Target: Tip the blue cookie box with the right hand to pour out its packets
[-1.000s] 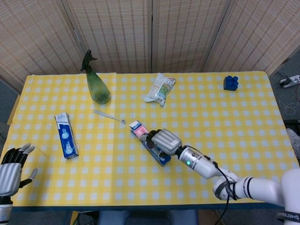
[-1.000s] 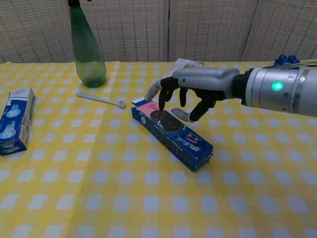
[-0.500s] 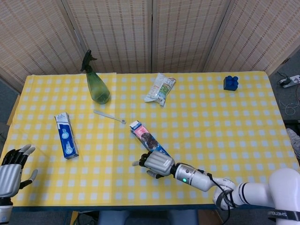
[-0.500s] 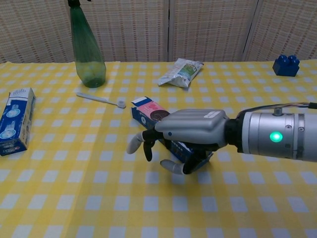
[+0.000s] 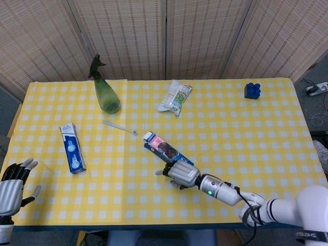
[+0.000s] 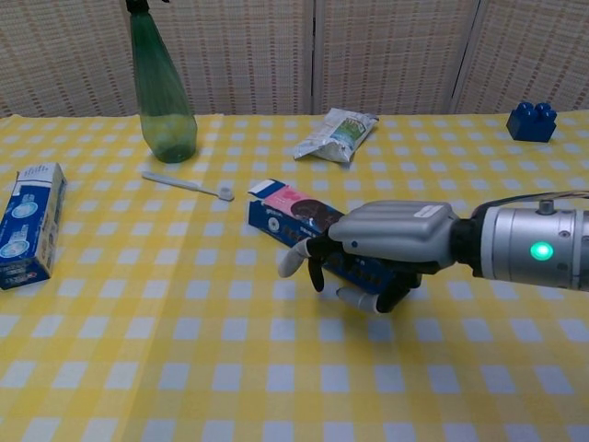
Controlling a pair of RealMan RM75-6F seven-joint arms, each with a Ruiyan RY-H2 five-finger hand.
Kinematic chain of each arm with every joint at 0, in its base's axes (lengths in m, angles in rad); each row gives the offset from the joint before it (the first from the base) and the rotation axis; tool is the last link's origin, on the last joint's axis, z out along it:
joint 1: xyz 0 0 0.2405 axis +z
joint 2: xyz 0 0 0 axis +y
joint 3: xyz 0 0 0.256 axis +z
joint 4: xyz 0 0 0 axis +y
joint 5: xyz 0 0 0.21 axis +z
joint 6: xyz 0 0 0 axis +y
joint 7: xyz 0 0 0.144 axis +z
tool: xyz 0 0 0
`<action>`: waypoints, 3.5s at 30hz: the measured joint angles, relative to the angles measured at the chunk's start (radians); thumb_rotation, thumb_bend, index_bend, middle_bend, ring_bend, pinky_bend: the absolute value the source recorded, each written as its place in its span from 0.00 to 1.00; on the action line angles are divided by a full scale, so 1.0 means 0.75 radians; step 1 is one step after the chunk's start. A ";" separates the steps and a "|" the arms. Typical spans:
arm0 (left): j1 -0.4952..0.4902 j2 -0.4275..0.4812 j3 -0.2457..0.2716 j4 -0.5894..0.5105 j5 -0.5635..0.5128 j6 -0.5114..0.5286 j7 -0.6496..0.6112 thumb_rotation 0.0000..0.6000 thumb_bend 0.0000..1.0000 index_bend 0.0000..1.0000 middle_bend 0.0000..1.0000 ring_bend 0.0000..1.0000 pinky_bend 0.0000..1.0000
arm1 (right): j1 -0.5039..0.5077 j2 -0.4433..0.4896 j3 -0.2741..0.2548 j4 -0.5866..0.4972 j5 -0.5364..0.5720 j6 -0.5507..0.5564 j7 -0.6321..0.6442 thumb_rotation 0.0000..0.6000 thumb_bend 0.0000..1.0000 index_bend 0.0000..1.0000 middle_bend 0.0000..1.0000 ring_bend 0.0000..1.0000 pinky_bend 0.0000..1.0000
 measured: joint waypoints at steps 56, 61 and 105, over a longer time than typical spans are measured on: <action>0.010 -0.008 0.007 0.025 0.001 0.003 -0.034 1.00 0.33 0.23 0.16 0.16 0.09 | -0.053 -0.108 0.229 0.251 0.655 -0.071 -0.507 1.00 0.19 0.46 0.32 0.19 0.33; 0.012 -0.009 0.007 0.029 0.000 0.002 -0.038 1.00 0.33 0.24 0.16 0.16 0.09 | -0.065 -0.065 0.248 0.174 0.594 -0.018 -0.442 1.00 0.20 0.46 0.33 0.20 0.33; 0.019 0.000 0.006 0.015 0.004 0.013 -0.038 1.00 0.33 0.24 0.16 0.16 0.09 | -0.223 0.375 0.327 -0.292 0.145 0.411 0.268 1.00 0.21 0.46 0.36 0.24 0.33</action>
